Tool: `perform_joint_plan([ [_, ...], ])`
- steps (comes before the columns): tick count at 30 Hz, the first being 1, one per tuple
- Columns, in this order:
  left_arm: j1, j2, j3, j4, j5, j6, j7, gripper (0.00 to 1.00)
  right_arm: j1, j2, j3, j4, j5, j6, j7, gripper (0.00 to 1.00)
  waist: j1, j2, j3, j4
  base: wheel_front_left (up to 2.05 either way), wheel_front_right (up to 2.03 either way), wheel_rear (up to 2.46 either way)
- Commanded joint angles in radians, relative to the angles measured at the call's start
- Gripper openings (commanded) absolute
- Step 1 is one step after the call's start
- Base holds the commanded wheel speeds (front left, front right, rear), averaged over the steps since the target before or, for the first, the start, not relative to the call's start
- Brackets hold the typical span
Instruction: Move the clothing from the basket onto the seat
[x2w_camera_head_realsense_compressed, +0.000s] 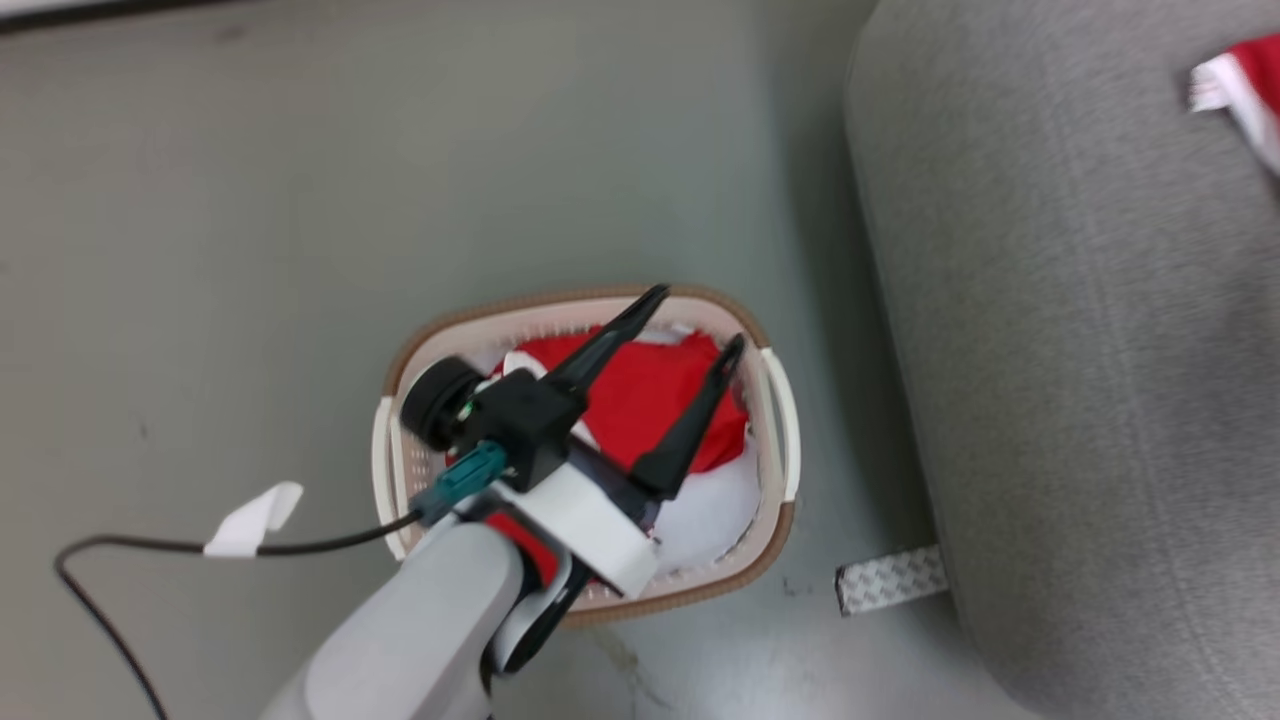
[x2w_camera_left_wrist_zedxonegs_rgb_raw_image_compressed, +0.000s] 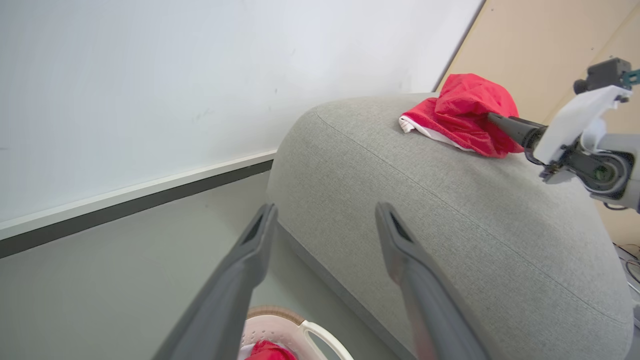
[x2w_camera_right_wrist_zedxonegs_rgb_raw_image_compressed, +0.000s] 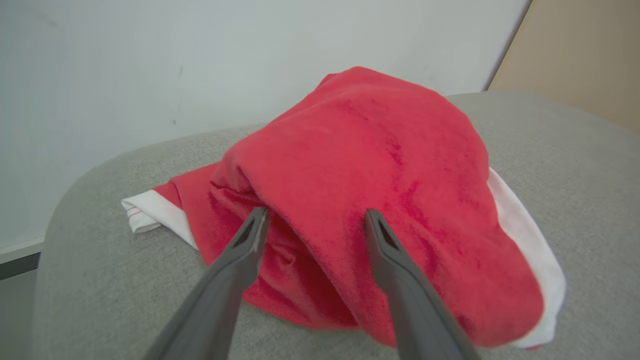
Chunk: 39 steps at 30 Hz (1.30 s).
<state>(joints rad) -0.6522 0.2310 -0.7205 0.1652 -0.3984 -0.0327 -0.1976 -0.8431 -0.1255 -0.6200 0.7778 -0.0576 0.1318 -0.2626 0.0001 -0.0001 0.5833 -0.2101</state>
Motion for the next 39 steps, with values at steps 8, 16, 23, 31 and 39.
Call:
perform_joint_plan([
  [8,0.139,0.018,0.073,0.054,-0.057,0.050,-0.058,1.00,0.288,0.054,0.173,-0.213,0.089,-0.002,-0.001,1.00,-0.0001,0.0001,-0.219,-0.019,0.00,0.00,0.00],
  [16,0.290,-0.025,0.190,0.058,-0.049,0.077,-0.067,1.00,0.518,0.064,0.277,-0.382,0.119,-0.002,-0.002,1.00,-0.0001,0.0001,-0.396,0.024,0.00,0.00,0.00],
  [23,0.452,-0.068,0.335,0.048,0.019,0.077,-0.067,1.00,0.663,0.069,0.326,-0.479,0.125,-0.002,-0.001,1.00,-0.0001,0.0001,-0.518,0.072,0.00,0.00,0.00],
  [31,0.591,-0.123,0.495,0.028,0.101,0.035,-0.067,1.00,0.786,0.075,0.382,-0.501,0.150,-0.002,-0.002,1.00,-0.0001,0.0001,-0.582,0.111,0.00,0.00,0.00],
  [39,0.683,-0.164,0.595,0.026,0.153,-0.017,-0.067,1.00,0.831,0.073,0.459,-0.485,0.189,-0.002,-0.001,1.00,-0.0001,0.0001,-0.621,0.122,0.00,0.00,0.00],
])
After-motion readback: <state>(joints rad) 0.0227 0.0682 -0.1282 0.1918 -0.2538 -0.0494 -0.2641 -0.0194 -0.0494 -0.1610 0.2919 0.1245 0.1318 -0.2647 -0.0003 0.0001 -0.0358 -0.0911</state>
